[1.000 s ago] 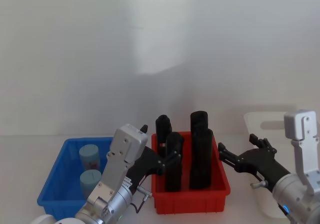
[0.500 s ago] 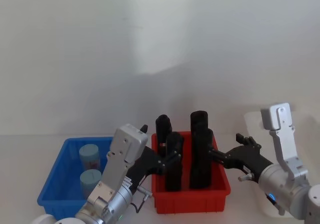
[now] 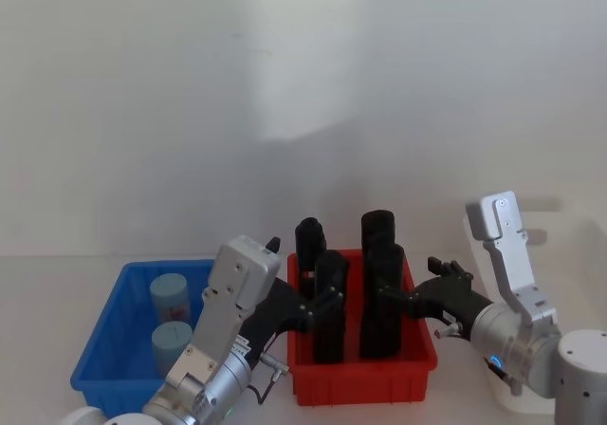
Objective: Pick the cotton swabs from the blue box and place them into the white box.
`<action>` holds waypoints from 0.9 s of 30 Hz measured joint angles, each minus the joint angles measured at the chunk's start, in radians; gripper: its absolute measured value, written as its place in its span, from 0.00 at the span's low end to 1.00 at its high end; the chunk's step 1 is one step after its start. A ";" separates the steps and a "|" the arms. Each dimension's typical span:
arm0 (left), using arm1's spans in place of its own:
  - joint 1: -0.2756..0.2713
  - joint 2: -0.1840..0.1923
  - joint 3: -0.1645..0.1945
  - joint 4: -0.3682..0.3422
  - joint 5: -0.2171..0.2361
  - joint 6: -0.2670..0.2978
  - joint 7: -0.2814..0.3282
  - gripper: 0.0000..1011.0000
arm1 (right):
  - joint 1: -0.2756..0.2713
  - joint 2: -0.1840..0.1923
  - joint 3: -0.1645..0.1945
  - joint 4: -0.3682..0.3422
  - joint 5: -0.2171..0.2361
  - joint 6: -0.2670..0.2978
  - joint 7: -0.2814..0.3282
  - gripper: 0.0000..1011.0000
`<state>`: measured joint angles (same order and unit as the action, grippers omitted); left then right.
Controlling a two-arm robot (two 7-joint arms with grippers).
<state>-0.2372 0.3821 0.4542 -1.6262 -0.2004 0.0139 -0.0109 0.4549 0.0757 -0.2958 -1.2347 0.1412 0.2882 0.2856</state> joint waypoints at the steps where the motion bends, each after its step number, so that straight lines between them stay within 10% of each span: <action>1: 0.000 0.000 0.000 0.000 0.000 0.000 0.000 0.99 | 0.011 -0.004 -0.001 0.019 -0.003 -0.004 0.007 0.99; 27: 0.000 0.000 0.000 0.000 0.000 0.000 0.000 0.99 | 0.151 -0.059 -0.015 0.295 -0.035 -0.112 0.075 0.99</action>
<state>-0.2372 0.3821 0.4542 -1.6262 -0.2004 0.0139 -0.0109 0.6063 0.0165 -0.3107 -0.9393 0.1063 0.1765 0.3604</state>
